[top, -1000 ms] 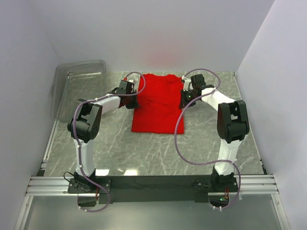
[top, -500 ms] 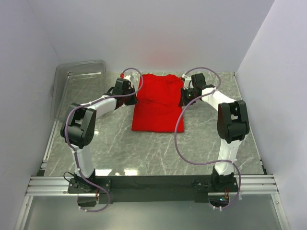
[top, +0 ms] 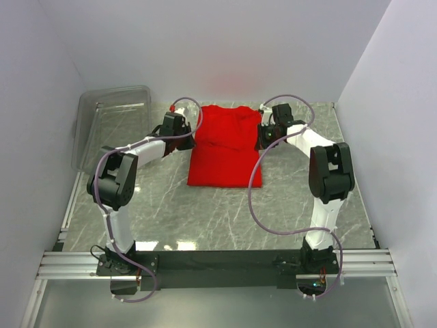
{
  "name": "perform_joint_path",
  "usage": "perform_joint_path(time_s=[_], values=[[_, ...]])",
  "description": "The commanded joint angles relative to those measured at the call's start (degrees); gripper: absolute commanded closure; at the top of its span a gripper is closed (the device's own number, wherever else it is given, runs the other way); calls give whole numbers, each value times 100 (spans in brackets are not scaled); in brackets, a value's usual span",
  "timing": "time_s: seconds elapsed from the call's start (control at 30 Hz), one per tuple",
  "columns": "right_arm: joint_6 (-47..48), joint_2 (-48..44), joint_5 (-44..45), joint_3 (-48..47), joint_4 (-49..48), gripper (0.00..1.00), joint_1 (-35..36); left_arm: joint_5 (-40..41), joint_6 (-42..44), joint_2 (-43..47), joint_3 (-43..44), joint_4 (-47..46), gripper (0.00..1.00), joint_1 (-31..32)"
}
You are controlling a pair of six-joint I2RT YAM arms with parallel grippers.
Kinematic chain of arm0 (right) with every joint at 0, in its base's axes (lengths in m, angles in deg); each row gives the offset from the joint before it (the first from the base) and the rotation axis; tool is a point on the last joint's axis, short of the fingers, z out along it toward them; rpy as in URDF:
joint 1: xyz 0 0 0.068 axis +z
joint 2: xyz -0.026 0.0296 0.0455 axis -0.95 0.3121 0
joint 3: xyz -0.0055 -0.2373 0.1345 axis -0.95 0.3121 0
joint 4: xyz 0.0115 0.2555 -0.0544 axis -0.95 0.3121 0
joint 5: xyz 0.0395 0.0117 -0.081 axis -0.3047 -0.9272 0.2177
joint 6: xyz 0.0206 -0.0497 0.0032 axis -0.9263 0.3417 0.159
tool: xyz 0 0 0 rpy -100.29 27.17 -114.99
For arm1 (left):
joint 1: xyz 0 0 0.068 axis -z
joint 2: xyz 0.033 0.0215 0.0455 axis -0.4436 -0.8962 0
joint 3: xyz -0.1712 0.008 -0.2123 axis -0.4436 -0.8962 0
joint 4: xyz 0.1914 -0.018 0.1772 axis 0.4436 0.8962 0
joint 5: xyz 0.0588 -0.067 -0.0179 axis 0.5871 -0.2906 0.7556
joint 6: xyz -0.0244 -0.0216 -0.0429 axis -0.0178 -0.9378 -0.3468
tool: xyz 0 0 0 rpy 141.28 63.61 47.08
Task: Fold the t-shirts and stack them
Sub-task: Fold the T-shirt at the center of the board.
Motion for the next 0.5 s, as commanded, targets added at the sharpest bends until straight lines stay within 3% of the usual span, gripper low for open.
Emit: perform_joint_path(time_s=[0.0,0.23,0.3,0.47], values=[[-11,131,248,-393,-167,100,-57,116,85,-182,309,-126,100,-54],[24,438,476,-736,157,100,-48,-51,32,-542,608,75,99,-81],[50,526,494,-841,307,92,-57,-95,41,-604,748,207,97,-72],[68,308,538,-719,211,72,-57,-95,59,-289,635,59,66,-89]])
